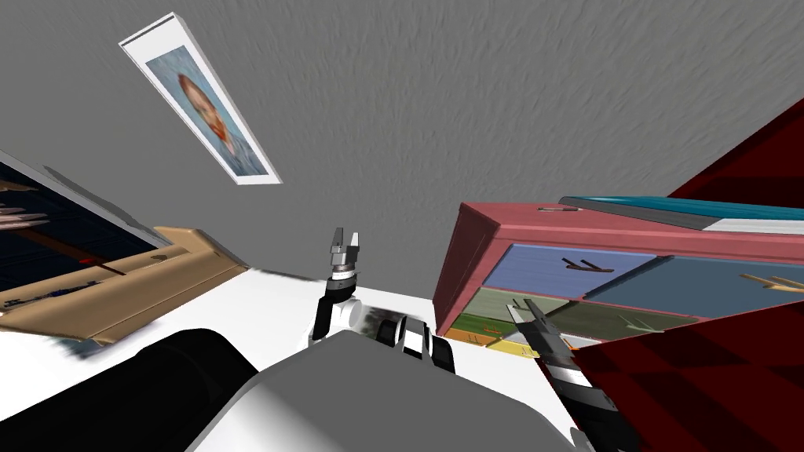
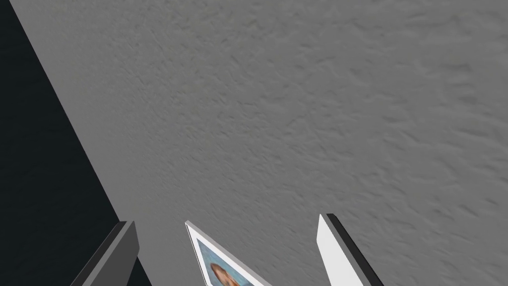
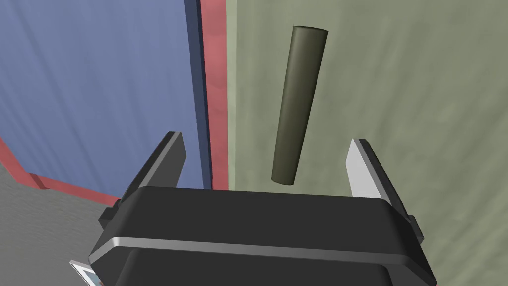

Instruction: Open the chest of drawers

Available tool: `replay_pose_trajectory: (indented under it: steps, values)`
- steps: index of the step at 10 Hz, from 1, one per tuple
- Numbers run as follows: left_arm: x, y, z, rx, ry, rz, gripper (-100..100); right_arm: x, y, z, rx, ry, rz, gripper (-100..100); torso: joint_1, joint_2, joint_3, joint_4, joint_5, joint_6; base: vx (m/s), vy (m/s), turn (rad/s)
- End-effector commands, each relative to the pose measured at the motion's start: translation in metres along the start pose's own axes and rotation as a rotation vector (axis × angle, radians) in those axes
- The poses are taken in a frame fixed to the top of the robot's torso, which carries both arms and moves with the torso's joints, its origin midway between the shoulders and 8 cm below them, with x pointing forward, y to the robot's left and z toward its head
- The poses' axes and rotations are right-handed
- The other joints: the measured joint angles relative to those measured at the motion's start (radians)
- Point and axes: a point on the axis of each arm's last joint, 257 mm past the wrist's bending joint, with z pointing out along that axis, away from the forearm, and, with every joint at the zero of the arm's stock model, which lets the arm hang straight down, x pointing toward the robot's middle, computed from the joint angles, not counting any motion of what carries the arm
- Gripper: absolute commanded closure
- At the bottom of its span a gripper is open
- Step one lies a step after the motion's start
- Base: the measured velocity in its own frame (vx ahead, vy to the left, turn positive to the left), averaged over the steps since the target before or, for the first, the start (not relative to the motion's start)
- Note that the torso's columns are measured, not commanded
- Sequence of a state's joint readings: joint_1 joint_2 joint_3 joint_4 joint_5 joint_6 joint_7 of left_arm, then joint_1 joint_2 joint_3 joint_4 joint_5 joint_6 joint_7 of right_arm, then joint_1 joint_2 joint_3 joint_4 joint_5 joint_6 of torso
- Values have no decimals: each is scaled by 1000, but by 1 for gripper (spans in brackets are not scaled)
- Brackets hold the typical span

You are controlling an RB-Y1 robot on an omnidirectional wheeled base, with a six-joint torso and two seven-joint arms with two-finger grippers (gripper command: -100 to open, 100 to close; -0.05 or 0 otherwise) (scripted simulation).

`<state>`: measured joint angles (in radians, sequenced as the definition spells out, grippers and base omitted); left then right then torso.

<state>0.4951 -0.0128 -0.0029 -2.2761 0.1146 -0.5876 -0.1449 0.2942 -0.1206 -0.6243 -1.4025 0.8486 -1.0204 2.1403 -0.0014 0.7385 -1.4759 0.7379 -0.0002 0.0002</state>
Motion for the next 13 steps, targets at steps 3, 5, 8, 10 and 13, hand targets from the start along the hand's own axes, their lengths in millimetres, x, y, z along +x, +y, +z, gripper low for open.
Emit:
replay_pose_trajectory:
  steps: [3,5,8,10,13]
  values:
    - [0,0,0,0,0,0,0,-2,0,-3,4,-9,5,100,5,9,5,3,2,2,-116,14,-21]
    - [0,0,0,0,0,0,0,2,-7,-2,10,-17,2,100,5,6,3,6,6,1,-172,4,-31]
    - [0,0,0,0,0,0,0,-1,-2,-8,-2,-24,10,100,5,2,0,4,6,1,-123,0,-29]
    - [0,0,0,0,0,0,0,0,-7,-9,4,-31,7,100,6,6,3,5,6,1,-161,-7,-32]
    - [0,0,0,0,0,0,0,19,-15,-3,-14,-23,20,-100,6,-5,-3,0,3,-1,-38,44,0]
